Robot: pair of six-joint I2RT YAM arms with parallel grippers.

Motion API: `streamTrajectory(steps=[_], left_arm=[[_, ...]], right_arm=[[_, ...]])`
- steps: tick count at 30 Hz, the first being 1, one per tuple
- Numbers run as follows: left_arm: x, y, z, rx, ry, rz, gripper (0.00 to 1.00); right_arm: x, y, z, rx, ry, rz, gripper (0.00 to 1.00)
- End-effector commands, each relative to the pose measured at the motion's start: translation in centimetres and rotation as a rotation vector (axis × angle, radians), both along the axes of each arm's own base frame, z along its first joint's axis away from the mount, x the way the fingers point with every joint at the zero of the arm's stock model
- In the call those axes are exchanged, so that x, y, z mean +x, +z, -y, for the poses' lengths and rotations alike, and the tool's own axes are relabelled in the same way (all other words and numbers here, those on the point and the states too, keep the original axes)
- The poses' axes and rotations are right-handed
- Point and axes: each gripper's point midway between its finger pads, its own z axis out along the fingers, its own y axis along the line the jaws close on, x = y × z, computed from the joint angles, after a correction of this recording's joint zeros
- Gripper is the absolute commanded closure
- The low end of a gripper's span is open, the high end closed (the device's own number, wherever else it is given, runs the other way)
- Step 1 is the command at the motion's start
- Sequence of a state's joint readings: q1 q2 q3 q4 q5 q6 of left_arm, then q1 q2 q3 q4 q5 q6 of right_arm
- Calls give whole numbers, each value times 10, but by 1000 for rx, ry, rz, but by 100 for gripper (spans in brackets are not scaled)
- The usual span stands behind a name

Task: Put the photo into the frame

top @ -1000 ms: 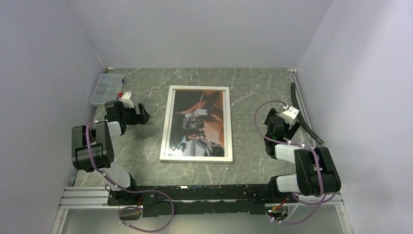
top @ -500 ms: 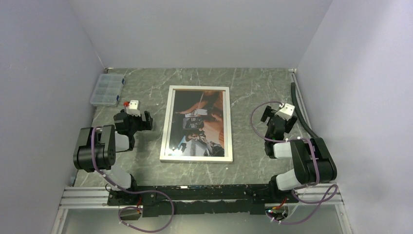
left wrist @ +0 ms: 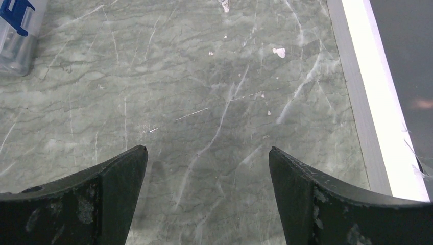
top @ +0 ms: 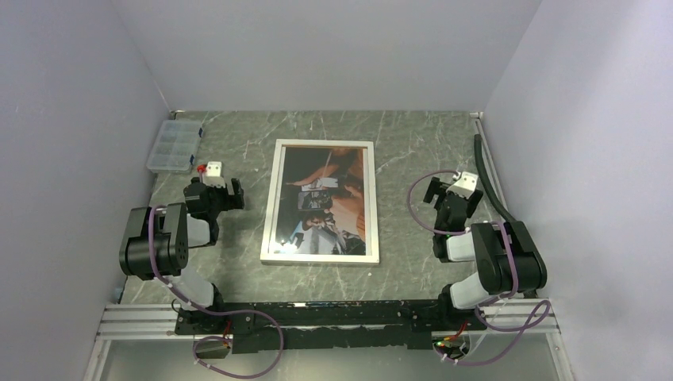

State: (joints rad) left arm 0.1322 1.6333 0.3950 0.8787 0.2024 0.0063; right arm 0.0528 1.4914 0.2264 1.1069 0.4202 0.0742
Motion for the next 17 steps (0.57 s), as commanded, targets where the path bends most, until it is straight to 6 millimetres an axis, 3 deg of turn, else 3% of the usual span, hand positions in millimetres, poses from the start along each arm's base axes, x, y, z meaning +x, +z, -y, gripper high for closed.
streamTrajectory(steps=[1, 17], left_arm=[[10, 16, -5, 14, 16, 65, 6], [10, 16, -4, 13, 17, 67, 6]], right_arm=[[6, 18, -2, -7, 4, 66, 0], [7, 18, -3, -8, 10, 67, 0]])
